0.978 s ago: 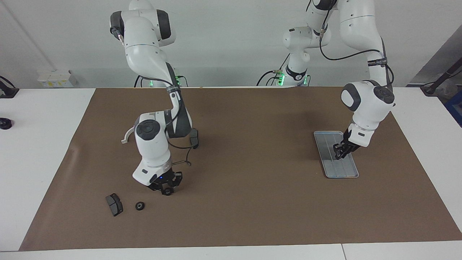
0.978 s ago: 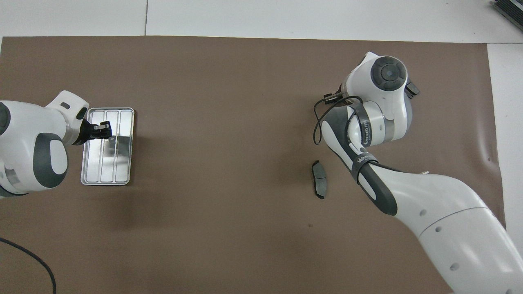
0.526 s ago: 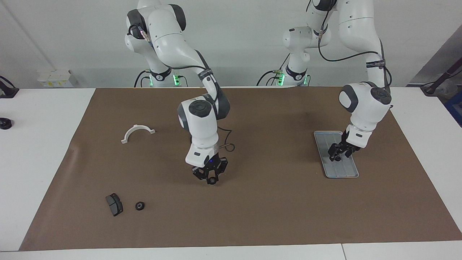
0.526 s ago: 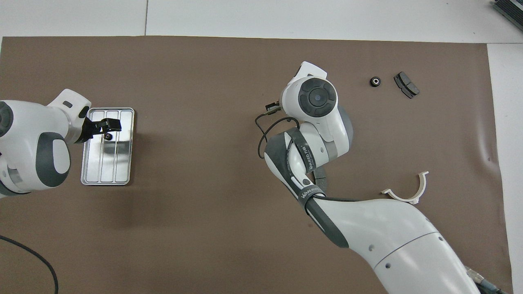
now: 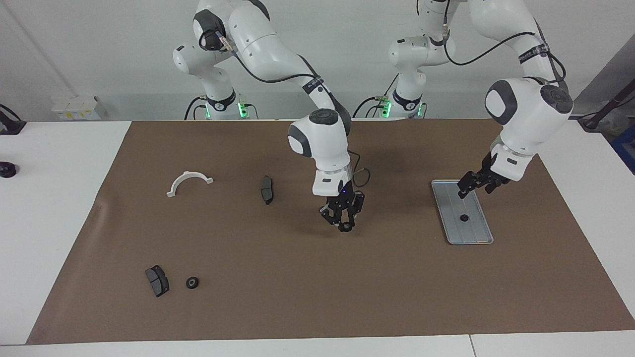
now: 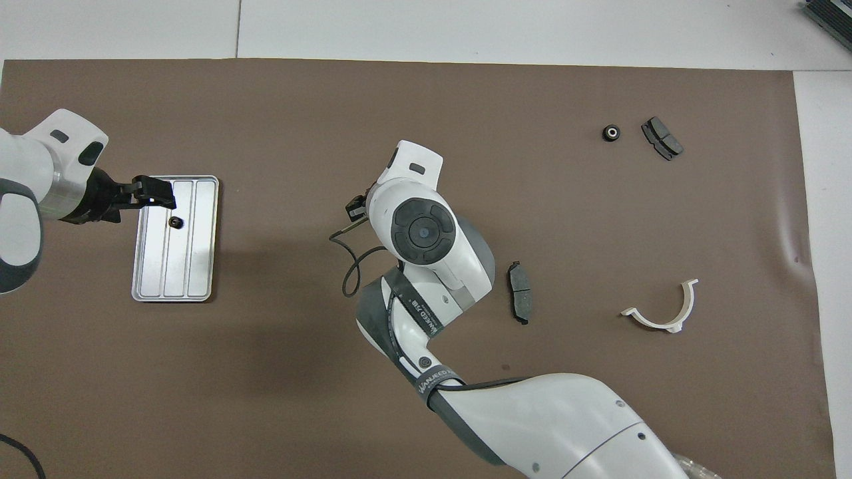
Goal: Pick bearing gear from pile to tray
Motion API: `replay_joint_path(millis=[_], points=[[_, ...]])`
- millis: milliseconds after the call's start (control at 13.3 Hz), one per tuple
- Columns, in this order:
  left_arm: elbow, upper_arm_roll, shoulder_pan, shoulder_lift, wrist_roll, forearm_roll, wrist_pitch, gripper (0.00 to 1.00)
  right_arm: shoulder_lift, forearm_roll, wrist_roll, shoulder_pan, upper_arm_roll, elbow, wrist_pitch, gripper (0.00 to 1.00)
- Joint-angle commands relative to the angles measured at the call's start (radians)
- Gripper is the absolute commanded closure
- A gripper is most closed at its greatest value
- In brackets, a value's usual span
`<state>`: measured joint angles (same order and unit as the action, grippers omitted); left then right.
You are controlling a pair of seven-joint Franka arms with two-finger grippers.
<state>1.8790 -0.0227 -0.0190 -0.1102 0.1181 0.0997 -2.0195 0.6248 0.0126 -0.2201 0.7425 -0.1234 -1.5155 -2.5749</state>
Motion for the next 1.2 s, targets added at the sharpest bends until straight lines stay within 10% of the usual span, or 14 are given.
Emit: replay_joint_path(millis=[0, 226, 451, 1128], points=[[-0.058, 0.010, 0.048, 0.001, 0.072, -0.009, 0.084, 0.00, -0.008, 0.007, -0.010, 0.005, 0.051, -0.005, -0.011, 0.82], [-0.043, 0.010, 0.073, 0.004, 0.109, -0.009, 0.061, 0.00, -0.005, 0.006, -0.008, 0.006, 0.100, -0.008, -0.014, 0.70], [-0.031, 0.009, 0.073, 0.009, 0.110, -0.012, 0.041, 0.00, -0.008, 0.004, -0.013, 0.003, 0.119, -0.002, -0.011, 0.17], [0.104, 0.010, 0.267, -0.014, 0.418, -0.015, -0.235, 0.00, -0.108, 0.009, -0.005, -0.263, 0.128, 0.001, 0.146, 0.13]])
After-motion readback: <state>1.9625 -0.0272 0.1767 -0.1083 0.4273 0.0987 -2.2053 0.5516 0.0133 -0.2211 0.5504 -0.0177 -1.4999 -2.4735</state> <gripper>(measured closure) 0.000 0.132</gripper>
